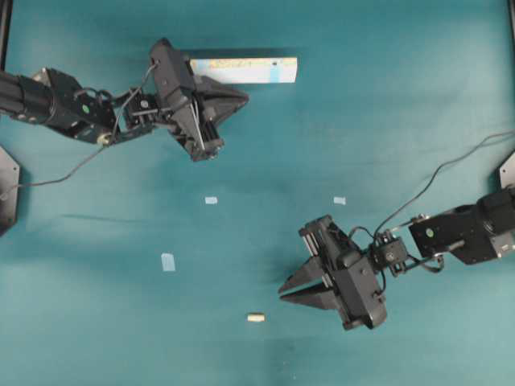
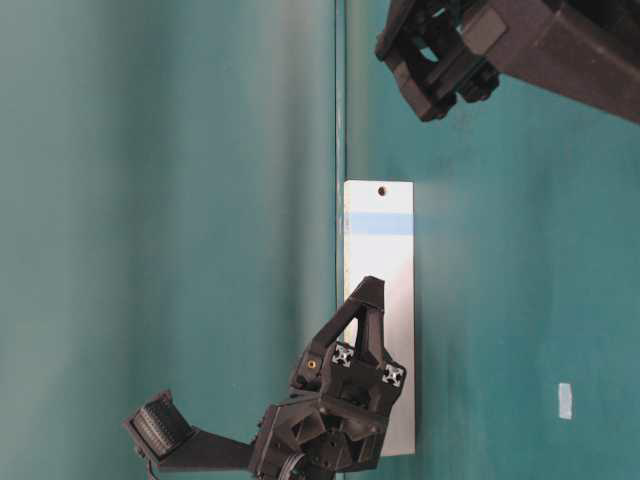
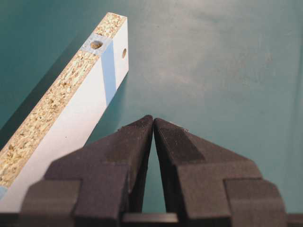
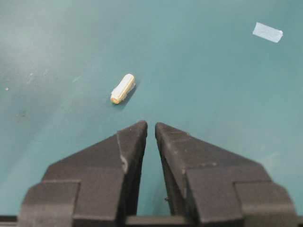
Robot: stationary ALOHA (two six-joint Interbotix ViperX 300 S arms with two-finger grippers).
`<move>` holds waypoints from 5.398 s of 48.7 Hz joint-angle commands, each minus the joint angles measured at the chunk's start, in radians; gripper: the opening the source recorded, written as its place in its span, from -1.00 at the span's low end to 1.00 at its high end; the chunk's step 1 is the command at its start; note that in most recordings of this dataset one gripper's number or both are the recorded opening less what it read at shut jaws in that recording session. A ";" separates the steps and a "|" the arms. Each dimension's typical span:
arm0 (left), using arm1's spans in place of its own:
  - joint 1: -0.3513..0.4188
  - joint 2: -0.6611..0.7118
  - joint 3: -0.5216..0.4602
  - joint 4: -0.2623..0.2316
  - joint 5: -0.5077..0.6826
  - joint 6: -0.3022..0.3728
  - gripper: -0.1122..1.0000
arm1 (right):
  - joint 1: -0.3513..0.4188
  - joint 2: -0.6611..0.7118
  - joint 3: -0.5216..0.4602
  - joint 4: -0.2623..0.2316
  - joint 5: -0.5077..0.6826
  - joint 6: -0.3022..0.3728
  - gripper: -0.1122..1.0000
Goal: Move the wooden board into place and insert the rod into its hole.
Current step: 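Lower the left gripper over the particleboard strip and open it, then grasp the strip's end with the left gripper and drag it toward center, then slide the held strip further right with the left gripper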
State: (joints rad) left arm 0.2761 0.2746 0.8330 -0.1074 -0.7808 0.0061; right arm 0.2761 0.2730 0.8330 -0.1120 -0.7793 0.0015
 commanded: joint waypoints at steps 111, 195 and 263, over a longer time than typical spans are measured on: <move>0.229 -0.195 -0.126 0.043 0.669 0.440 0.83 | 0.040 -0.281 -0.133 -0.037 0.756 0.238 0.84; 0.040 -0.232 -0.201 0.040 0.769 0.282 -0.42 | 0.041 -0.282 -0.155 -0.040 0.813 0.249 0.84; -0.259 -0.035 -0.259 0.040 0.673 -0.012 -0.42 | 0.041 -0.282 -0.161 -0.041 0.818 0.249 0.84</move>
State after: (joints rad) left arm 0.0169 0.2577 0.5983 -0.0660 -0.1012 0.0031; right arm 0.3129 0.0169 0.6934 -0.1519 0.0414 0.2485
